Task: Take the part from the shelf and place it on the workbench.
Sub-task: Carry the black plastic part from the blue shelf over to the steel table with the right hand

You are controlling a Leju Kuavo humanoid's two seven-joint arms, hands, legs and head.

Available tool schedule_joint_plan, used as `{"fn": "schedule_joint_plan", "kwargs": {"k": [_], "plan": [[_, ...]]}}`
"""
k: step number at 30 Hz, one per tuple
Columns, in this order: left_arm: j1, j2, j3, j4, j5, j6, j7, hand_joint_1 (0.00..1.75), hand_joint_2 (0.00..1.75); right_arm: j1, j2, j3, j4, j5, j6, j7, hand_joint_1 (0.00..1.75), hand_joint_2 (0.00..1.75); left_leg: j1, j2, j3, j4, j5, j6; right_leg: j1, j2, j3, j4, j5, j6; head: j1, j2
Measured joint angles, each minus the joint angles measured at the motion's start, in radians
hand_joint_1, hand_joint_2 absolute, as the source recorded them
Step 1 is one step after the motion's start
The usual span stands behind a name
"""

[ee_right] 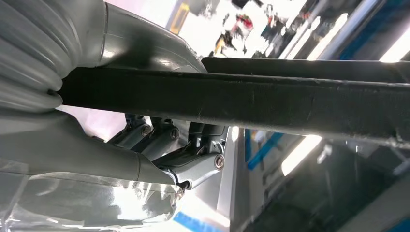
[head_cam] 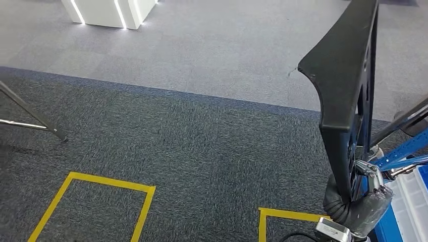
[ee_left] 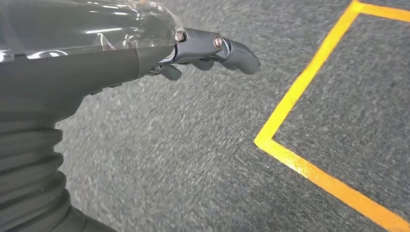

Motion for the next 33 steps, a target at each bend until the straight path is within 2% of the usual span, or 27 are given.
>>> {"fn": "schedule_joint_plan", "kwargs": {"k": [1, 2, 3, 4, 6, 7, 8, 10, 11, 12, 14, 15, 16, 17, 18, 19, 21, 22, 23, 25, 26, 28, 29, 30, 31, 32, 33], "plan": [[0.0, -0.001, 0.0, 0.0, 0.001, 0.0, 0.0, 0.0, 1.75, 0.001, 0.0, 0.0, 0.002, -0.002, 0.0, -0.001, 1.75, 1.75, 0.0, -0.014, 0.0, 0.001, 0.0, 0.0, 0.0, 0.005, -0.027, 0.043, -0.008, 0.001, 0.0, 0.0], [0.002, -0.002, 0.0, 0.0, 0.002, 0.0, 0.0, 0.0, 1.75, 0.001, -0.001, 0.0, 0.004, -0.003, 0.0, -0.002, 1.75, 1.75, 0.0, -0.028, 0.0, 0.002, 0.0, 0.0, -0.001, 0.007, -0.038, 0.053, 0.005, 0.003, 0.0, 0.0], [0.003, -0.003, 0.0, 0.0, 0.003, 0.0, 0.001, 0.0, 1.75, 0.0, -0.001, 0.0, 0.007, -0.004, 0.0, -0.004, 1.75, 1.75, 0.001, -0.043, 0.002, 0.004, -0.001, -0.002, -0.003, 0.009, -0.031, 0.024, 0.037, 0.003, 0.0, 0.0], [0.003, -0.004, 0.001, 0.0, 0.004, -0.001, 0.001, 0.0, 1.75, -0.002, -0.001, 0.0, 0.009, -0.004, 0.0, -0.007, 1.75, 1.75, 0.002, -0.058, 0.002, 0.008, -0.003, -0.005, -0.006, 0.019, -0.007, -0.036, 0.08, 0.004, 0.0, 0.0], [0.002, -0.006, 0.001, 0.0, 0.004, -0.001, 0.002, 0.0, 1.75, -0.006, -0.001, 0.0, 0.013, -0.004, 0.0, -0.013, 1.75, 1.75, 0.003, -0.086, -0.003, 0.021, -0.01, -0.015, -0.014, 0.068, 0.043, -0.158, 0.135, 0.005, 0.0, 0.0], [0.002, -0.007, 0.001, 0.0, 0.003, 0.0, 0.002, 0.0, 1.75, -0.007, -0.001, 0.0, 0.014, -0.004, 0.0, -0.016, 1.75, 1.75, 0.003, -0.098, -0.009, 0.026, -0.011, -0.02, -0.016, 0.087, 0.056, -0.191, 0.143, 0.005, 0.0, 0.0], [0.002, -0.007, 0.001, 0.0, 0.002, 0.0, 0.003, 0.0, 1.75, -0.008, -0.001, 0.0, 0.016, -0.004, 0.0, -0.019, 1.75, 1.75, 0.003, -0.109, -0.015, 0.029, -0.011, -0.026, -0.015, 0.095, 0.058, -0.201, 0.14, 0.002, 0.0, 0.0], [0.008, -0.008, 0.001, 0.0, 0.001, 0.001, 0.005, 0.0, 1.75, -0.012, -0.001, 0.001, 0.018, -0.004, 0.0, -0.021, 1.75, 1.75, 0.007, -0.123, -0.024, 0.029, -0.009, -0.038, -0.013, 0.072, 0.059, -0.206, 0.143, -0.01, 0.0, 0.0], [0.01, -0.008, 0.001, 0.0, 0.0, 0.002, 0.006, 0.0, 1.75, -0.014, -0.001, 0.003, 0.019, -0.004, 0.0, -0.022, 1.75, 1.75, 0.006, -0.106, -0.029, 0.037, -0.014, -0.043, -0.013, 0.06, 0.062, -0.209, 0.144, -0.018, -0.001, 0.0], [0.011, -0.008, 0.001, 0.0, 0.0, 0.002, 0.007, 0.0, 1.75, -0.016, 0.0, 0.004, 0.019, -0.004, 0.0, -0.022, 1.75, 1.75, 0.006, -0.079, -0.04, 0.06, -0.029, -0.047, -0.014, 0.045, 0.064, -0.213, 0.146, -0.025, -0.001, 0.0], [0.01, -0.009, 0.001, 0.0, -0.007, 0.003, 0.01, 0.0, 1.75, -0.016, 0.0, 0.006, 0.02, -0.004, 0.0, -0.023, 1.75, 1.75, 0.006, -0.013, -0.09, 0.165, -0.088, -0.052, -0.01, 0.015, 0.067, -0.216, 0.144, -0.035, -0.001, 0.0], [0.009, -0.009, 0.0, 0.0, -0.012, 0.004, 0.014, 0.0, 1.75, -0.016, 0.0, 0.006, 0.022, -0.005, 0.0, -0.023, 1.75, 1.75, 0.008, 0.001, -0.124, 0.233, -0.118, -0.054, -0.007, -0.001, 0.067, -0.216, 0.143, -0.038, -0.002, 0.0], [0.009, -0.009, -0.002, 0.0, -0.019, 0.006, 0.019, 0.0, 1.75, -0.017, 0.0, 0.006, 0.024, -0.005, 0.0, -0.023, 1.75, 1.75, 0.01, 0.007, -0.15, 0.286, -0.137, -0.056, -0.005, -0.017, 0.067, -0.216, 0.141, -0.039, -0.002, 0.0], [0.01, -0.009, -0.003, 0.0, -0.025, 0.007, 0.025, 0.0, 1.75, -0.018, 0.0, 0.006, 0.026, -0.006, 0.0, -0.022, 1.75, 1.75, 0.011, 0.01, -0.16, 0.308, -0.137, -0.057, -0.004, -0.032, 0.068, -0.216, 0.14, -0.04, -0.002, 0.0], [0.011, -0.009, -0.005, 0.0, -0.028, 0.008, 0.031, 0.0, 1.75, -0.019, 0.0, 0.006, 0.028, -0.007, 0.0, -0.022, 1.75, 1.75, 0.011, 0.013, -0.15, 0.289, -0.119, -0.057, -0.003, -0.046, 0.07, -0.216, 0.138, -0.039, -0.002, 0.0], [0.012, -0.009, -0.006, 0.0, -0.032, 0.008, 0.035, 0.0, 1.75, -0.021, 0.0, 0.006, 0.03, -0.008, 0.0, -0.022, 1.75, 1.75, 0.011, 0.021, -0.12, 0.235, -0.087, -0.055, -0.002, -0.059, 0.072, -0.216, 0.136, -0.038, -0.002, 0.0], [0.011, -0.009, -0.008, 0.0, -0.036, 0.01, 0.04, 0.0, 1.75, -0.025, 0.0, 0.006, 0.031, -0.008, 0.0, -0.022, 1.75, 1.75, 0.004, 0.061, -0.046, 0.095, -0.037, -0.045, 0.0, -0.082, 0.079, -0.215, 0.131, -0.032, -0.001, 0.0], [0.01, -0.009, -0.009, 0.0, -0.037, 0.01, 0.041, 0.0, 1.75, -0.026, 0.0, 0.006, 0.031, -0.008, 0.0, -0.022, 1.75, 1.75, 0.0, 0.075, -0.023, 0.051, -0.026, -0.039, 0.002, -0.091, 0.082, -0.215, 0.128, -0.027, -0.001, 0.0], [0.009, -0.009, -0.01, 0.0, -0.037, 0.01, 0.041, 0.0, 1.75, -0.028, 0.0, 0.006, 0.031, -0.008, 0.0, -0.022, 1.75, 1.75, -0.005, 0.082, -0.014, 0.03, -0.024, -0.033, 0.003, -0.1, 0.084, -0.215, 0.126, -0.022, -0.001, 0.0], [0.011, -0.009, -0.01, 0.0, -0.037, 0.01, 0.039, 0.0, 1.75, -0.033, 0.0, 0.007, 0.033, -0.007, 0.0, -0.021, 1.75, 1.75, -0.008, 0.061, -0.012, 0.024, -0.021, -0.022, 0.003, -0.117, 0.09, -0.218, 0.124, -0.011, -0.001, 0.0], [0.013, -0.009, -0.01, 0.0, -0.037, 0.01, 0.037, 0.0, 1.75, -0.037, -0.001, 0.008, 0.034, -0.007, 0.0, -0.021, 1.75, 1.75, -0.006, 0.05, -0.008, 0.017, -0.018, -0.016, 0.0, -0.109, 0.093, -0.215, 0.119, -0.006, -0.001, 0.0], [0.012, -0.009, -0.011, 0.0, -0.037, 0.01, 0.032, 0.0, 1.75, -0.042, -0.001, 0.009, 0.035, -0.007, 0.0, -0.021, 1.75, 1.75, -0.001, 0.029, 0.004, 0.002, -0.01, -0.003, -0.003, -0.059, 0.075, -0.162, 0.081, 0.003, -0.001, 0.0], [0.011, -0.009, -0.011, 0.0, -0.037, 0.009, 0.03, 0.0, 1.75, -0.044, -0.002, 0.009, 0.037, -0.007, 0.0, -0.021, 1.75, 1.75, 0.0, 0.018, 0.004, 0.0, -0.008, 0.0, -0.005, -0.026, 0.049, -0.104, 0.05, 0.005, 0.0, 0.0], [0.009, -0.009, -0.011, 0.0, -0.038, 0.009, 0.029, 0.0, 1.75, -0.044, -0.002, 0.009, 0.039, -0.007, 0.0, -0.021, 1.75, 1.75, 0.0, 0.006, 0.004, 0.0, -0.007, 0.003, -0.005, -0.006, 0.014, -0.037, 0.018, 0.006, 0.0, 0.0], [0.009, -0.009, -0.011, 0.0, -0.038, 0.009, 0.029, 0.0, 1.75, -0.044, -0.003, 0.009, 0.041, -0.007, 0.0, -0.021, 1.75, 1.75, 0.0, -0.007, 0.003, 0.0, -0.007, 0.003, -0.006, 0.002, -0.018, 0.021, -0.001, 0.008, 0.0, 0.0], [0.009, -0.009, -0.011, 0.0, -0.037, 0.009, 0.029, 0.0, 1.75, -0.044, -0.004, 0.009, 0.043, -0.007, 0.0, -0.021, 1.75, 1.75, -0.001, -0.021, 0.004, 0.001, -0.008, 0.003, -0.006, 0.006, -0.038, 0.052, -0.002, 0.009, 0.0, 0.0], [0.011, -0.009, -0.011, 0.0, -0.037, 0.009, 0.029, 0.0, 1.75, -0.045, -0.006, 0.009, 0.045, -0.007, 0.0, -0.02, 1.75, 1.75, -0.001, -0.036, 0.005, 0.002, -0.008, 0.003, -0.007, 0.008, -0.039, 0.043, 0.02, 0.009, 0.0, 0.0]]}}
